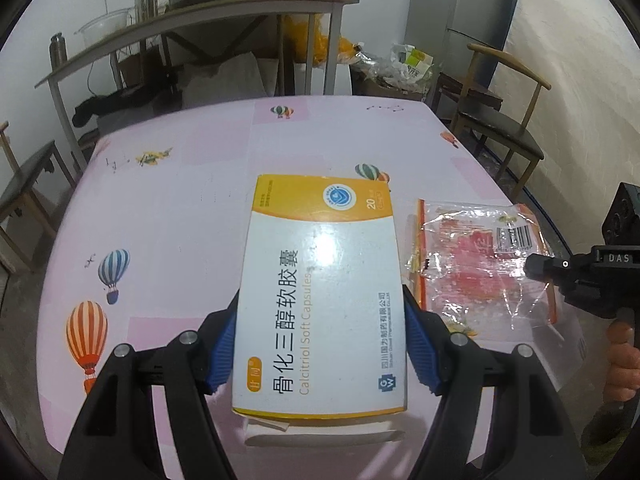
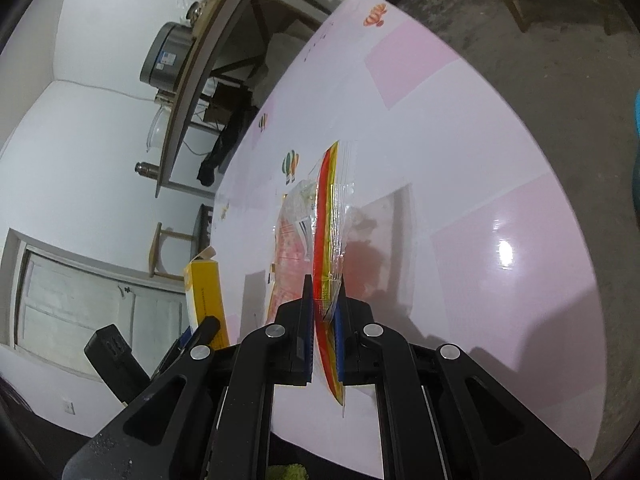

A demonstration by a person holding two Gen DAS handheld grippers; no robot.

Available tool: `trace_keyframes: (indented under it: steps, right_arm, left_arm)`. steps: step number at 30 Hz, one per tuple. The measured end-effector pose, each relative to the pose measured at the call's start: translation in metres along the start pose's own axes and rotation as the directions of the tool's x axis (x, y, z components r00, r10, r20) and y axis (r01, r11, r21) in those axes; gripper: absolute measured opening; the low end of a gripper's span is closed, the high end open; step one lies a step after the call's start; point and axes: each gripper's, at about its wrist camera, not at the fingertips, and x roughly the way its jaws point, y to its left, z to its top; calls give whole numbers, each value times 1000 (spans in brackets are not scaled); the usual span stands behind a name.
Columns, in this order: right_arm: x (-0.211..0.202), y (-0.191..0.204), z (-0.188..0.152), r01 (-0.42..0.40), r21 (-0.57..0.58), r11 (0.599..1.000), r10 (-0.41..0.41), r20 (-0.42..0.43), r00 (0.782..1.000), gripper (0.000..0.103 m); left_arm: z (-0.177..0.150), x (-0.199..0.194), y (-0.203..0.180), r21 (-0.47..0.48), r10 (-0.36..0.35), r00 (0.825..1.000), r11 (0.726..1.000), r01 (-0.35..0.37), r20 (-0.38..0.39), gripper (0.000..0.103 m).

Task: Collect trash
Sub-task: 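Lift the medicine box with the left tool while the right tool lifts the bag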

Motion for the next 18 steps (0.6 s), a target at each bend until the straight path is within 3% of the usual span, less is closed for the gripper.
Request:
trace_keyframes:
  steps: [18]
  right_arm:
    - [-21,-20,-6,-27,-6,1000,28,38,999,7]
  left_arm:
    - [-4,-12,-12,38,39,998,998,-41,44,69]
